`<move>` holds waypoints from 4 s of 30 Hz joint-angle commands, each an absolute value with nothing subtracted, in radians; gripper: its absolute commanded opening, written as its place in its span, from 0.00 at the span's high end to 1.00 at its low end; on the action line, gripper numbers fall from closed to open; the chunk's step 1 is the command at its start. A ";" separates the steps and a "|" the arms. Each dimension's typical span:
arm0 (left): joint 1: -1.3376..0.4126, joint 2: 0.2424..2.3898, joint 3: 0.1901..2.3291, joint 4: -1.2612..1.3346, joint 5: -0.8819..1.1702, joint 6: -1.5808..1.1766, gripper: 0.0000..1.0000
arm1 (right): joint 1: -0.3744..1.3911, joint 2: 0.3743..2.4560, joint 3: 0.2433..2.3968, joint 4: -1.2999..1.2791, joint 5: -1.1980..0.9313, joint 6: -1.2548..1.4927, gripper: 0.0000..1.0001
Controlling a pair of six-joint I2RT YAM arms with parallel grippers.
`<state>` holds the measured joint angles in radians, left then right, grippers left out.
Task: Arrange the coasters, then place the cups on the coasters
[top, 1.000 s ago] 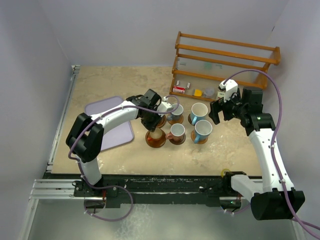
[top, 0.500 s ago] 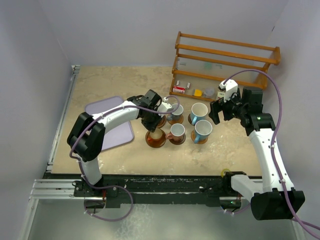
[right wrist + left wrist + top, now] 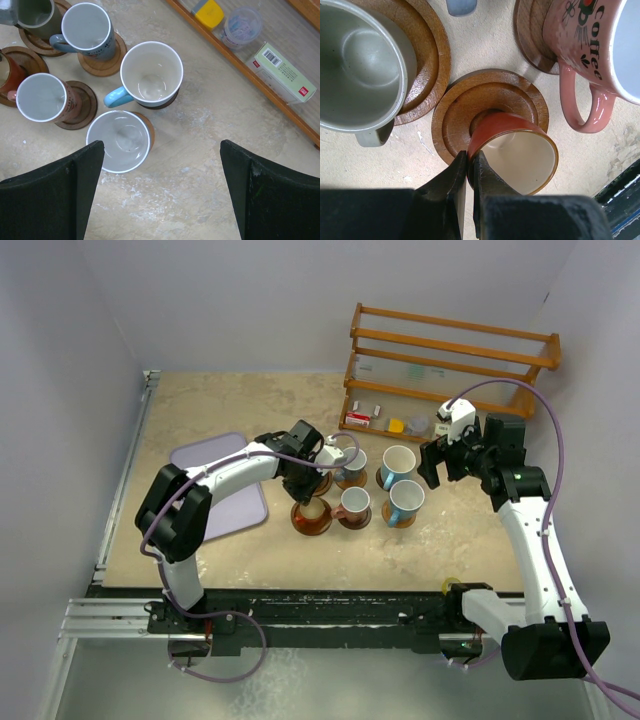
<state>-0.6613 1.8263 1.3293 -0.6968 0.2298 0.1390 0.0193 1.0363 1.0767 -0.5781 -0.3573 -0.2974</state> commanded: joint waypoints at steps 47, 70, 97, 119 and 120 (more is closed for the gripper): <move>-0.644 1.630 1.332 -0.675 0.174 0.164 0.54 | 0.021 1.055 1.082 -0.552 -0.318 -0.302 0.00; -0.248 1.209 1.221 -0.485 -0.036 0.027 0.39 | 0.053 1.211 1.356 -0.690 -0.203 -0.325 0.00; -0.081 0.740 0.927 -0.268 -0.200 0.152 0.06 | 0.068 1.024 1.212 -0.567 -0.031 -0.172 0.00; -0.078 0.637 0.817 -0.216 -0.189 0.096 0.06 | 0.068 0.769 1.020 -0.432 0.092 -0.176 0.00; -0.077 0.635 0.816 -0.221 -0.187 0.095 0.07 | 0.068 0.753 1.011 -0.422 0.097 -0.185 0.00</move>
<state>-0.0853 0.6506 0.7872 -0.2283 -0.1883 0.1066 0.0654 0.8074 1.0424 -0.4873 0.0635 -0.1497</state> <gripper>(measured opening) 0.937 0.998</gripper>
